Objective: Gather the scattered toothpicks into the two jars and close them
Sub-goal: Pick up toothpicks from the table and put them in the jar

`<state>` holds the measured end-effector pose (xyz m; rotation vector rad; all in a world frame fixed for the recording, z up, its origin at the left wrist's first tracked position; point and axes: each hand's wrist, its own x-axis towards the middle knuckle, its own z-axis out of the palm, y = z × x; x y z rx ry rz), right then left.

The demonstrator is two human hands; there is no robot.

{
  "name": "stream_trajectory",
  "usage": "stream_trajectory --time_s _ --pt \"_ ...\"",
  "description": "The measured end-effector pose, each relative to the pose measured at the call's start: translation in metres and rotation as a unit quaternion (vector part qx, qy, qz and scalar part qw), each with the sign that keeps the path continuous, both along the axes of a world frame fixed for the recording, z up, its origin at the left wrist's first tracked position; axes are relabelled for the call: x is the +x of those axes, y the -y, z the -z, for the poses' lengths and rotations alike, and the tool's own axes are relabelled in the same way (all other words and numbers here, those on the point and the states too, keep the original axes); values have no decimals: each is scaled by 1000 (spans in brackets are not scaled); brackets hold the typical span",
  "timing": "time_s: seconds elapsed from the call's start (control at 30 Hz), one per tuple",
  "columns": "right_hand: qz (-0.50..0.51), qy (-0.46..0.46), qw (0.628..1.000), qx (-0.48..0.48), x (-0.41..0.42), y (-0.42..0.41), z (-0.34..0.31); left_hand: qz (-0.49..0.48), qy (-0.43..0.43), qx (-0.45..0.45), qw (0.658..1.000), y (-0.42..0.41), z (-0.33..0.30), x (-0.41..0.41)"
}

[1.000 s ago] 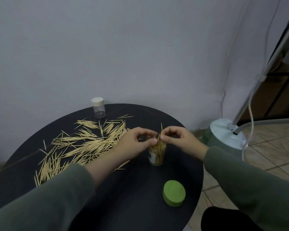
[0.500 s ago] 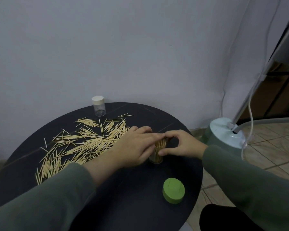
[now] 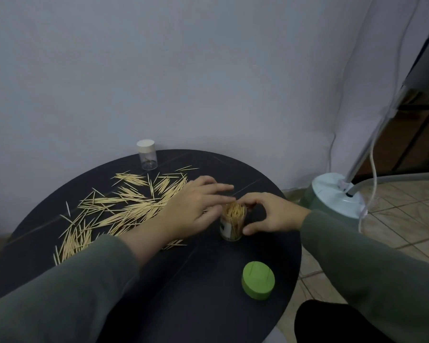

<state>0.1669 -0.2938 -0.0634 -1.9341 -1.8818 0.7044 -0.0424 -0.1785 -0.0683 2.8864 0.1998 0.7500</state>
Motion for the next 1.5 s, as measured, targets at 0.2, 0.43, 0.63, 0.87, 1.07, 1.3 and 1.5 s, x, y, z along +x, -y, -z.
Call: stream_trajectory --time_s 0.2,0.43,0.63,0.87,1.07,1.3,1.5 --pt "76 164 983 42 -1 -10 8 -203 -48 -31 977 -15 3 7" --pt "126 250 960 26 -15 -31 21 -278 -206 -19 938 -21 16 8" --pt "149 234 957 79 -21 -40 19 -280 -180 24 943 -12 21 11" --pt "92 327 940 29 -23 -48 15 -255 -169 39 951 -9 19 17" --pt "33 438 898 -26 -21 -51 13 -238 -206 80 946 -10 16 20" --pt "-9 511 859 -4 -20 -46 19 -259 -214 99 937 -6 15 22" --pt "-13 550 835 -9 -11 -43 21 -259 -214 105 936 -4 14 21"
